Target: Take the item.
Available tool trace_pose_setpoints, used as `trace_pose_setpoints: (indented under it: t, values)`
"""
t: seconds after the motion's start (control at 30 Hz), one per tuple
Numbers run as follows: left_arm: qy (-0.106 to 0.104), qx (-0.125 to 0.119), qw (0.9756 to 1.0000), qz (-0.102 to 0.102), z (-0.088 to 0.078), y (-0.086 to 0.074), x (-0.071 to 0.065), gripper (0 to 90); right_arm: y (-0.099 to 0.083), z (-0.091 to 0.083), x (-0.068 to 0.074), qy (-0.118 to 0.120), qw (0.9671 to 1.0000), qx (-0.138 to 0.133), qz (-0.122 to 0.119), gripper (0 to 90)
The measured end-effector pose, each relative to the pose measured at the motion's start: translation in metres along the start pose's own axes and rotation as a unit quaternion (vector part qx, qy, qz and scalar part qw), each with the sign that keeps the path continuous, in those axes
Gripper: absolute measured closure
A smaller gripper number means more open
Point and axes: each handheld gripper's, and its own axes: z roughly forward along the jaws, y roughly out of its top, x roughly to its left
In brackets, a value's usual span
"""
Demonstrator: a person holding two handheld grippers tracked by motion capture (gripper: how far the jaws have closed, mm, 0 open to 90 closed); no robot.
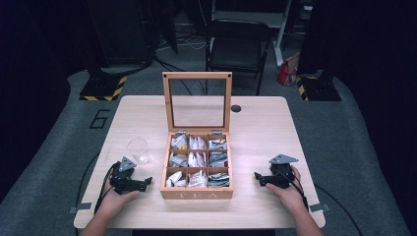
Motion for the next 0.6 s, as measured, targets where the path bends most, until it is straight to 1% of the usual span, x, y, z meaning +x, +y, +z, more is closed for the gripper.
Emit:
trace_pose_setpoints:
  t: [0.03, 0.07, 0.1, 0.13, 0.23, 0.3, 0.33, 0.43, 0.47, 0.6]
  values:
    - [0.001, 0.000, 1.0000, 0.000, 0.0000, 0.0000, 0.0001, 2.6, 0.0000, 0.0000, 0.0000, 0.000, 1.0000, 0.000, 0.000, 11.6]
    - [0.002, -0.006, 1.0000, -0.003, 0.0008, 0.0000, -0.0002, 2.6, 0.0000, 0.0000, 0.0001, 0.000, 1.0000, 0.000, 0.000, 11.7]
    - [0.001, -0.005, 1.0000, -0.007, 0.0006, -0.0001, -0.0008, 2.6, -0.0001, -0.0002, 0.0002, 0.000, 1.0000, 0.000, 0.001, 11.7]
    - [0.002, -0.007, 1.0000, -0.003, 0.0009, 0.0000, -0.0002, 2.6, -0.0001, -0.0007, 0.0004, 0.001, 1.0000, 0.003, 0.002, 11.7]
    - [0.001, -0.005, 1.0000, -0.006, 0.0006, -0.0002, -0.0007, 2.8, -0.0001, -0.0006, 0.0000, 0.001, 1.0000, 0.003, -0.001, 11.5]
    - [0.002, -0.007, 1.0000, -0.004, 0.0009, 0.0000, -0.0002, 2.6, -0.0002, -0.0005, 0.0002, 0.000, 1.0000, 0.002, 0.000, 11.5]
    - [0.003, -0.007, 1.0000, -0.004, 0.0008, 0.0000, -0.0002, 2.6, -0.0004, -0.0008, -0.0002, 0.000, 1.0000, 0.001, -0.003, 11.5]
    - [0.001, -0.006, 1.0000, -0.007, 0.0006, -0.0003, -0.0007, 2.8, -0.0006, -0.0006, -0.0001, 0.000, 1.0000, 0.000, -0.003, 11.4]
    - [0.003, -0.010, 0.9999, -0.008, 0.0013, -0.0004, -0.0008, 2.8, -0.0005, -0.0006, 0.0001, 0.002, 1.0000, 0.000, -0.002, 11.4]
    - [0.001, -0.013, 0.9999, -0.010, 0.0015, -0.0004, -0.0007, 3.8, -0.0005, -0.0006, 0.0002, 0.002, 1.0000, 0.000, -0.001, 11.4]
